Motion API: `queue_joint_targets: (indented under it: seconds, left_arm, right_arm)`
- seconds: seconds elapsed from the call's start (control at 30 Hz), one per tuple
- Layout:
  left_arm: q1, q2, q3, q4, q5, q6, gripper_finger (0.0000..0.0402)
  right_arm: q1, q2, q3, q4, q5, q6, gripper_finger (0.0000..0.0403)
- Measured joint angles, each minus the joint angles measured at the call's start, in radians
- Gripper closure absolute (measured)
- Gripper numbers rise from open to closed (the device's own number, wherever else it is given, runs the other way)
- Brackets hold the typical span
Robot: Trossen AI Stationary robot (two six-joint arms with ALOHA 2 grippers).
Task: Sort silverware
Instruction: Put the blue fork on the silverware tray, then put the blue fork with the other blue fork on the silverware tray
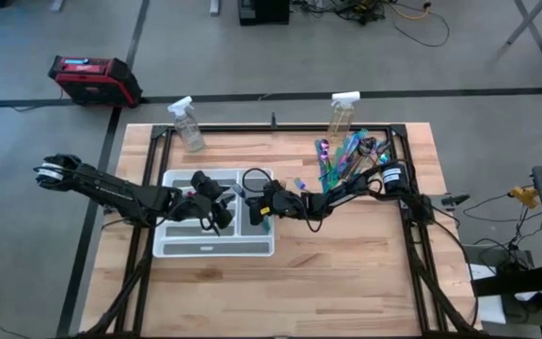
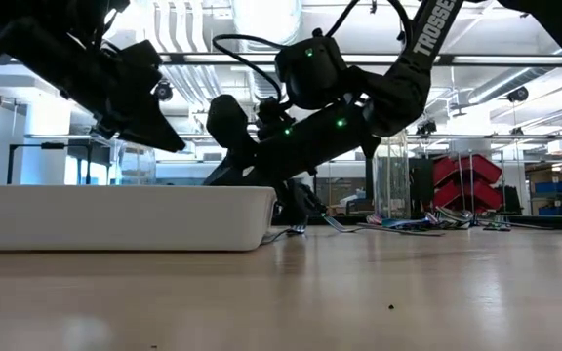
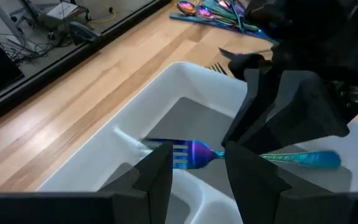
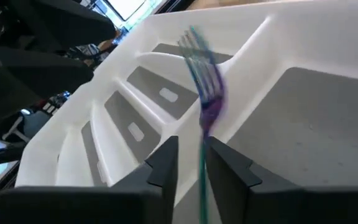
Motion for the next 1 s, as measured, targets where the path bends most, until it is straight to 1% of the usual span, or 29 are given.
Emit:
queue_joint_targets:
  seconds: [0.2,0.33,0.43,0.57,0.73,0.83,0.9,1.0]
  left_arm:
    - [0.0,0.006,0.0,-0.008,0.0,-0.002,0.0269]
    - [0.0,0.008,0.0,-0.013,0.0,-0.008,0.0269]
    - [0.0,0.009,0.0,-0.016,0.002,-0.013,0.0269]
    - [0.0,0.009,0.0,-0.044,0.004,-0.053,0.0269]
    - [0.0,0.022,-0.001,-0.125,0.005,-0.114,0.0269]
    - [0.0,0.036,-0.002,-0.172,0.005,-0.145,0.0269]
    - [0.0,0.042,-0.002,-0.182,0.005,-0.151,0.0269]
    - [0.0,0.049,-0.002,-0.169,0.004,-0.151,0.0269]
  right_arm:
    - [-0.005,-0.011,-0.005,-0.006,0.015,-0.173,0.0283]
    - [-0.004,-0.066,-0.004,-0.061,0.03,-0.323,0.0278]
    - [-0.005,-0.125,-0.006,-0.191,0.046,-0.413,0.0287]
    - [-0.014,-0.243,-0.008,-0.462,0.049,-0.503,0.03]
    - [-0.045,-0.398,-0.076,-0.8,0.048,-0.457,0.0304]
    - [-0.063,-0.491,-0.131,-0.967,0.048,-0.442,0.0299]
    - [-0.073,-0.525,-0.166,-1.041,0.039,-0.435,0.0296]
    - [-0.09,-0.548,-0.217,-1.047,-0.012,-0.443,0.0293]
